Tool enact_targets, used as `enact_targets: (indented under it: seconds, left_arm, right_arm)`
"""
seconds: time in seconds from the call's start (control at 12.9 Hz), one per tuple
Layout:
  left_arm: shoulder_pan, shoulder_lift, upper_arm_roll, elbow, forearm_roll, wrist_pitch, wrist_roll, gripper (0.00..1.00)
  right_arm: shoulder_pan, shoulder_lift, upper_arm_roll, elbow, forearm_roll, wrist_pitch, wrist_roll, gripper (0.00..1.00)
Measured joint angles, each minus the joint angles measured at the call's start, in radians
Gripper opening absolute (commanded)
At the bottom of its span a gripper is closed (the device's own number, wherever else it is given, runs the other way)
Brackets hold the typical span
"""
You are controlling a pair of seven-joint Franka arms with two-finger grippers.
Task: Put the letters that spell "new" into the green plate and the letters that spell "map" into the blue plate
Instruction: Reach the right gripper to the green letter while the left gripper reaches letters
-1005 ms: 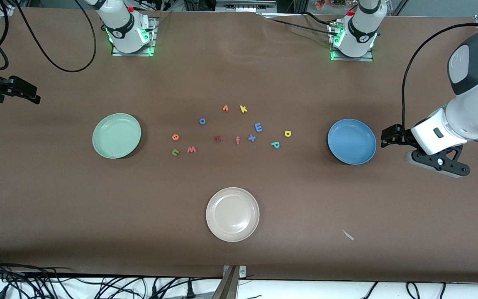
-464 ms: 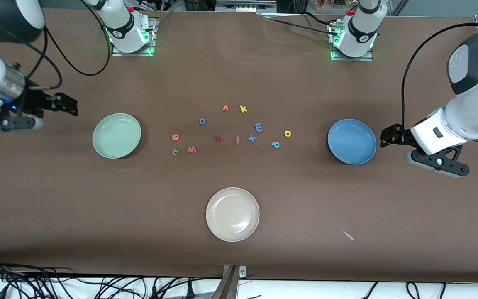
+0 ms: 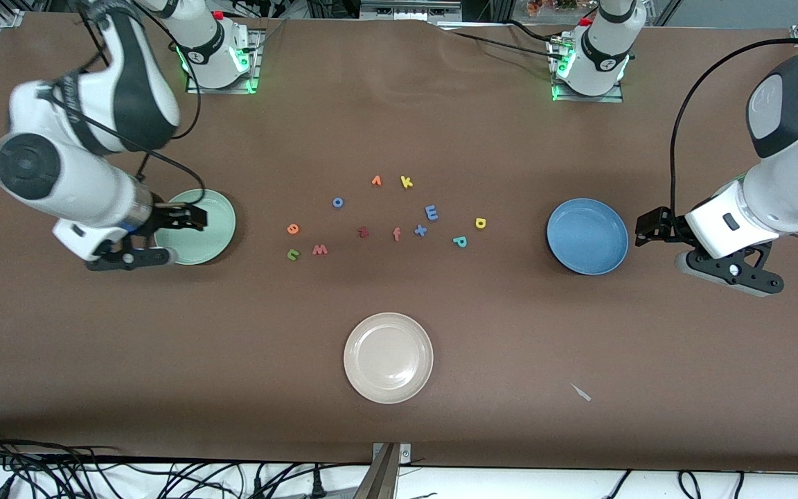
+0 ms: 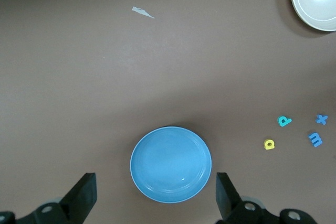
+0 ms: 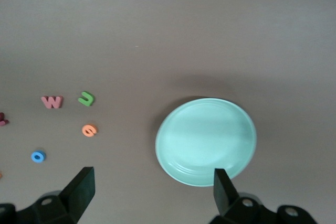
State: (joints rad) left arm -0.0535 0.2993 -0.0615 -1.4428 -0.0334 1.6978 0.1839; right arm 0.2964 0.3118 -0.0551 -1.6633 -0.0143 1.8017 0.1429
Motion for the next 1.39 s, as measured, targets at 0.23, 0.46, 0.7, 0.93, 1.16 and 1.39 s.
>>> enact_targets:
  seconds: [0.23, 0.46, 0.7, 0.93, 1.16, 1.39]
  left_arm:
    - [-0.021, 0.01, -0.027, -0.006, 0.0, -0.003, -0.012, 1.0]
    - [-0.095, 0.043, -0.034, -0.024, 0.0, -0.003, -0.108, 1.0]
    - [-0.16, 0.075, -0.041, -0.048, -0.035, -0.003, -0.206, 1.0]
    - [-0.175, 0.091, -0.045, -0.08, -0.076, -0.003, -0.267, 1.0]
    - [-0.22, 0.091, -0.048, -0.141, -0.077, 0.049, -0.347, 1.0]
    - [-0.278, 0.082, -0.051, -0.264, -0.077, 0.173, -0.417, 1.0]
  right_arm:
    - [0.074, 0.047, 0.004, -0.03, 0.0, 0.079, 0.128, 1.0]
    - [0.118, 0.056, 0.008, -0.126, 0.0, 0.226, 0.23, 1.0]
    - [0.141, 0.069, 0.009, -0.221, 0.0, 0.345, 0.31, 0.95]
    - [0.148, 0.077, 0.009, -0.313, 0.0, 0.487, 0.448, 0.88]
    - [0.154, 0.12, 0.009, -0.327, 0.0, 0.553, 0.597, 0.87]
    - [0.19, 0.182, 0.011, -0.327, 0.0, 0.655, 0.736, 0.79]
